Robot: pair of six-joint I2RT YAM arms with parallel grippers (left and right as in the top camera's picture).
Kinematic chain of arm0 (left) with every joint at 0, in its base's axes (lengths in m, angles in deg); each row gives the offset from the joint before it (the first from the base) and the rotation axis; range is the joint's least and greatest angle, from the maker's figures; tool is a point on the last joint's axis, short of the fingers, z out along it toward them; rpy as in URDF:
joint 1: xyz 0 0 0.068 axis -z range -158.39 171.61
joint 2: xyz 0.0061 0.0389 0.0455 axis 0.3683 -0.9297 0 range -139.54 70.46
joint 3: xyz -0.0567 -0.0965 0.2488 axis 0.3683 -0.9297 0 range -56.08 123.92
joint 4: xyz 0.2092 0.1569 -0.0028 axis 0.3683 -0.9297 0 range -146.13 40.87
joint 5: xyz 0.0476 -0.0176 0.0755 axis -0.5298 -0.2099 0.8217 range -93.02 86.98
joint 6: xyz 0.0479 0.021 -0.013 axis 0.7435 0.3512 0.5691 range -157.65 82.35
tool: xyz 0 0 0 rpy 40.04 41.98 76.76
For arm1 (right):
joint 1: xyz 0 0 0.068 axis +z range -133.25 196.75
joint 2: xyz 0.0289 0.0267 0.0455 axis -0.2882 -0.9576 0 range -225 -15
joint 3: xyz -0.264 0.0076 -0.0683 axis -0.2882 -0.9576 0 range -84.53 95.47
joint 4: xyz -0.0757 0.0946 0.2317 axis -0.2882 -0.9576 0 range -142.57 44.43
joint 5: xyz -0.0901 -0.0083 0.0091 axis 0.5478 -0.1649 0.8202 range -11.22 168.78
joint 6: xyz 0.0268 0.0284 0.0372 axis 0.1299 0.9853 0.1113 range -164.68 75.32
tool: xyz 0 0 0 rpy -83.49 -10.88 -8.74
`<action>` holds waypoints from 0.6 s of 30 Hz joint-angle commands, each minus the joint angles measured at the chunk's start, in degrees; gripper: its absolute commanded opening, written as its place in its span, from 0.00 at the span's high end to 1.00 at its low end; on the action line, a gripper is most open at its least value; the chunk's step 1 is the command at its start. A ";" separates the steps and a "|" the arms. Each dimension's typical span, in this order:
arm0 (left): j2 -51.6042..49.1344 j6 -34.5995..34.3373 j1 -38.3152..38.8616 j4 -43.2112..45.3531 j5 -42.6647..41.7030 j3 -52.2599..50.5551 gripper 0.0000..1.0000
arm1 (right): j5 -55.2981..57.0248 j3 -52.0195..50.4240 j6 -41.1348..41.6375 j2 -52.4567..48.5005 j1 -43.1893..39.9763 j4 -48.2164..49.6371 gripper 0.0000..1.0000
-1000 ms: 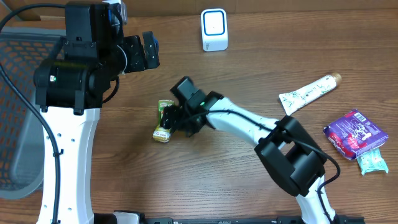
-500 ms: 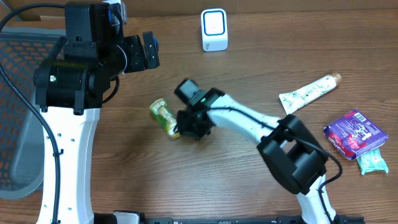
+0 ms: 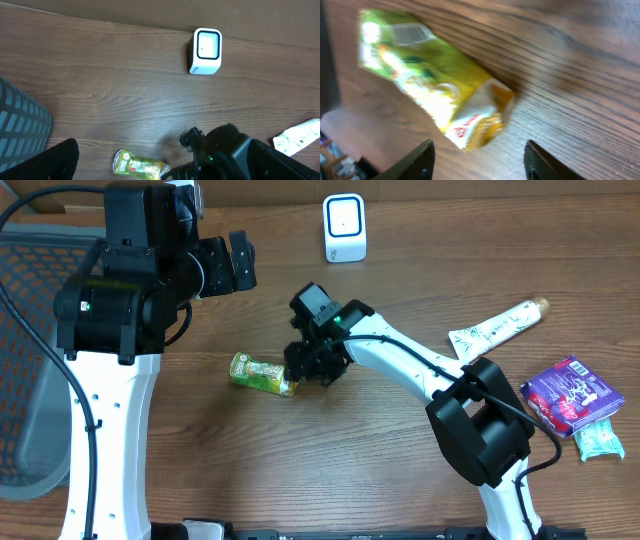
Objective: Scan the item barcode
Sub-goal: 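Move right gripper to the green drink pouch at center-left, then grasp the green pouch with right gripper and lift it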
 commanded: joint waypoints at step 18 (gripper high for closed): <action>-0.20 0.90 0.11 0.15 0.37 0.39 0.00 | 13.92 3.13 -7.10 -8.61 10.69 27.17 0.32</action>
